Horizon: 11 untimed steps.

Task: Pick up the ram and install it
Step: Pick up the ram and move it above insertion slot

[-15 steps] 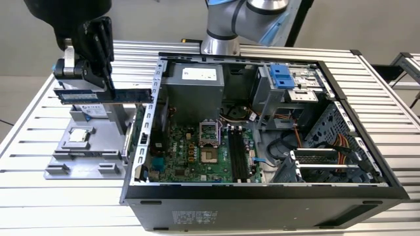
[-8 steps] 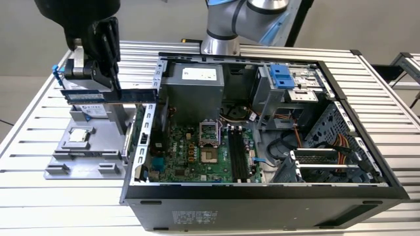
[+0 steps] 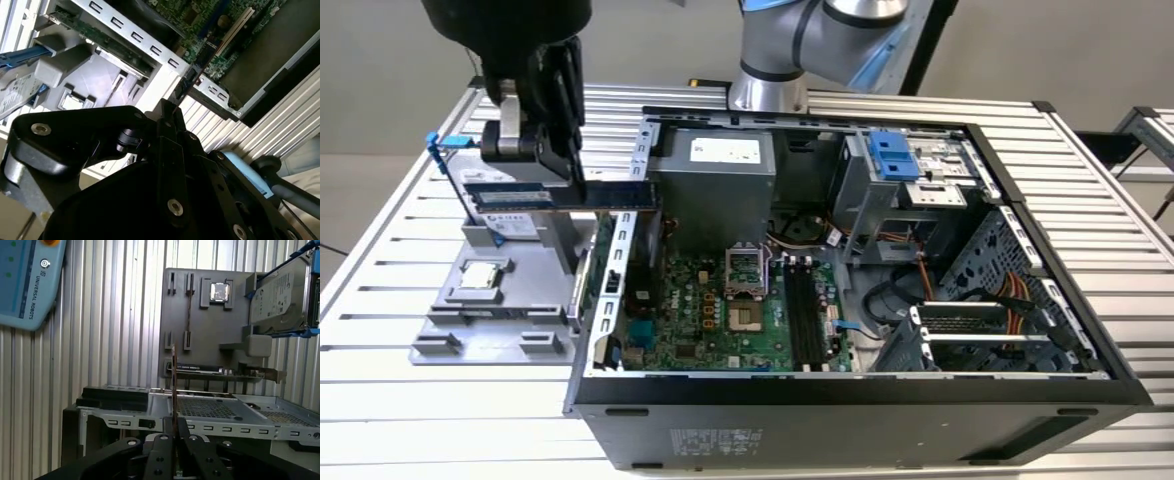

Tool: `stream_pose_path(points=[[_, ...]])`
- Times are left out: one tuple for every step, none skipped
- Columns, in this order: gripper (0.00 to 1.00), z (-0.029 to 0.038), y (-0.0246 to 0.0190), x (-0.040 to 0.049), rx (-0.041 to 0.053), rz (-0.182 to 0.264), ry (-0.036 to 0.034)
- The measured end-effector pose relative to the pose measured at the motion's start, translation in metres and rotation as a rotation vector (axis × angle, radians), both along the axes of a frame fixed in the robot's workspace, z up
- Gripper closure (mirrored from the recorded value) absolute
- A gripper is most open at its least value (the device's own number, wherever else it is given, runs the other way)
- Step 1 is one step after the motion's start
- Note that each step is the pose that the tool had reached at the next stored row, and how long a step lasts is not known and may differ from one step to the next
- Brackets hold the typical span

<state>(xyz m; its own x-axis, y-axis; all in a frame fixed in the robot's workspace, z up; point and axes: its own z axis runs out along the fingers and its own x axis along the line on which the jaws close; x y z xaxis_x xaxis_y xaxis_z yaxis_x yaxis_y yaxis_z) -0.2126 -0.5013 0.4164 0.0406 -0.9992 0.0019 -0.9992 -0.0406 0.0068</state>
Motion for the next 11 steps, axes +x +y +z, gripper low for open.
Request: stream_pose_path(points=[[1.0, 0.0, 0.0, 0.0013, 0.0, 0.0, 0.0001], [1.0, 0.0, 0.0, 0.0027, 0.0001, 0.0, 0.0002], [1.0, 0.0, 0.0, 0.0041, 0.0, 0.0, 0.0002], [1.0, 0.0, 0.0, 0.0054, 0.0, 0.0, 0.0003], [1.0, 0.0, 0.0, 0.0068, 0.0, 0.0, 0.0005], [1.0, 0.0, 0.0, 0.008, 0.0, 0.0, 0.0006], [1.0, 0.0, 0.0, 0.0092, 0.0, 0.0, 0.0007], [1.0, 0.0, 0.0, 0.0106, 0.0, 0.0, 0.0008], [1.0, 0.0, 0.0, 0.012, 0.0, 0.0, 0.0009], [1.0, 0.0, 0.0, 0.0134, 0.0001, 0.0, 0.001], [1.0, 0.0, 0.0, 0.0149, 0.0001, 0.0, 0.0012]])
